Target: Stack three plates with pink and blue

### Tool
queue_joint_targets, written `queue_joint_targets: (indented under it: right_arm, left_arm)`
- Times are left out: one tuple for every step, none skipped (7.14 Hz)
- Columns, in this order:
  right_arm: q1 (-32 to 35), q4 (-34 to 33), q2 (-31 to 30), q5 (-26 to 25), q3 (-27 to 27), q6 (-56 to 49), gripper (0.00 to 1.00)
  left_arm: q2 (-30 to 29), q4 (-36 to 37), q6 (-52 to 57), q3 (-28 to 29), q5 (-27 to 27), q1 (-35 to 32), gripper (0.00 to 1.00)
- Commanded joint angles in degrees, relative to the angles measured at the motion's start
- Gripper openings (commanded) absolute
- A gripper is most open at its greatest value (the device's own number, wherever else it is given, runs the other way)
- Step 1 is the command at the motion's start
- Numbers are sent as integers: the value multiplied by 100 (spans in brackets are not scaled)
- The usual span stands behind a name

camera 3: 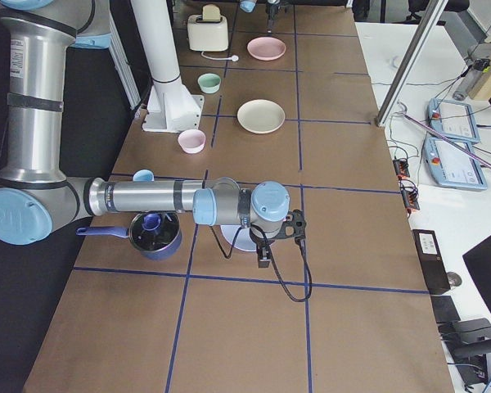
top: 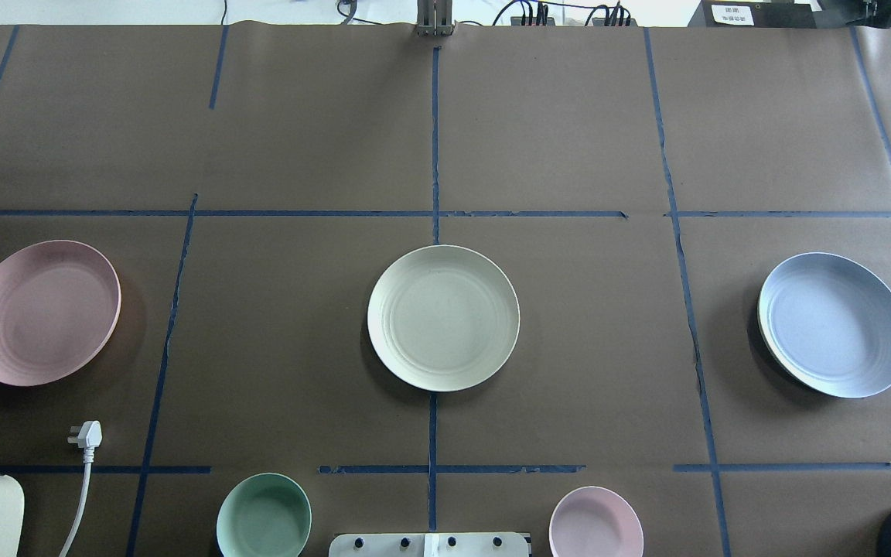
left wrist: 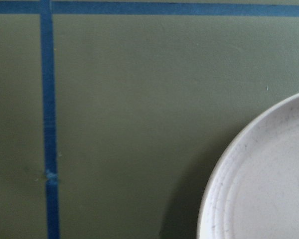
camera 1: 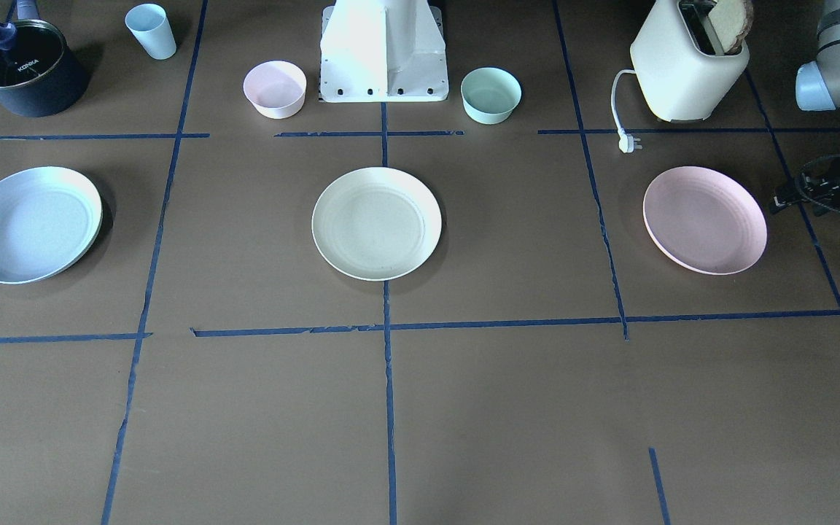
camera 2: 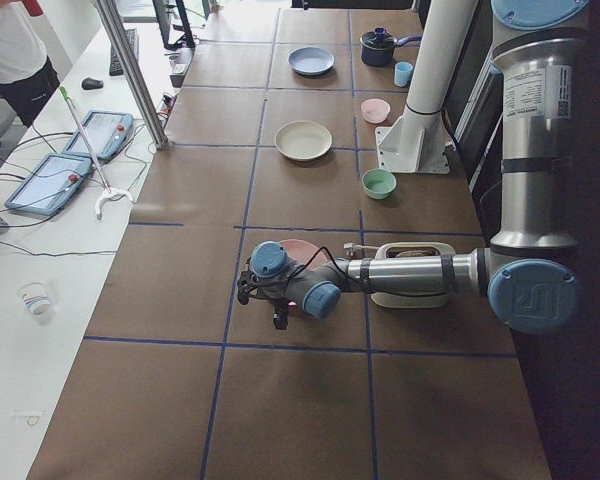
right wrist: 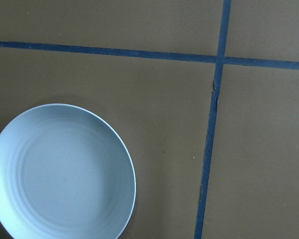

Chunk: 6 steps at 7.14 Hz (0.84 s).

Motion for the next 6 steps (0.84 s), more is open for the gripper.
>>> queue_joint_targets:
  right_arm:
    - [-10, 5, 0, 3, 0, 11, 100]
    - [-10, 5, 0, 3, 0, 12, 100]
    - [-10, 5, 0, 3, 0, 12, 100]
    - [-10, -4, 0, 3, 0, 12, 100]
    - [-10, -4, 9, 3, 0, 12, 100]
    - [-10, -4, 9, 3, 0, 12, 100]
  left_arm:
    - [-72, -113, -240, 82, 23, 211, 41]
    - [-72, -113, -240, 82, 23, 220, 8]
    - [-116, -113, -197, 91, 14, 229, 0]
    - [-229, -166, -196, 21, -29, 247, 0]
    - [-535, -166, -283, -66, -73, 264, 0]
    - [-956, 139, -258, -85, -422, 343, 0]
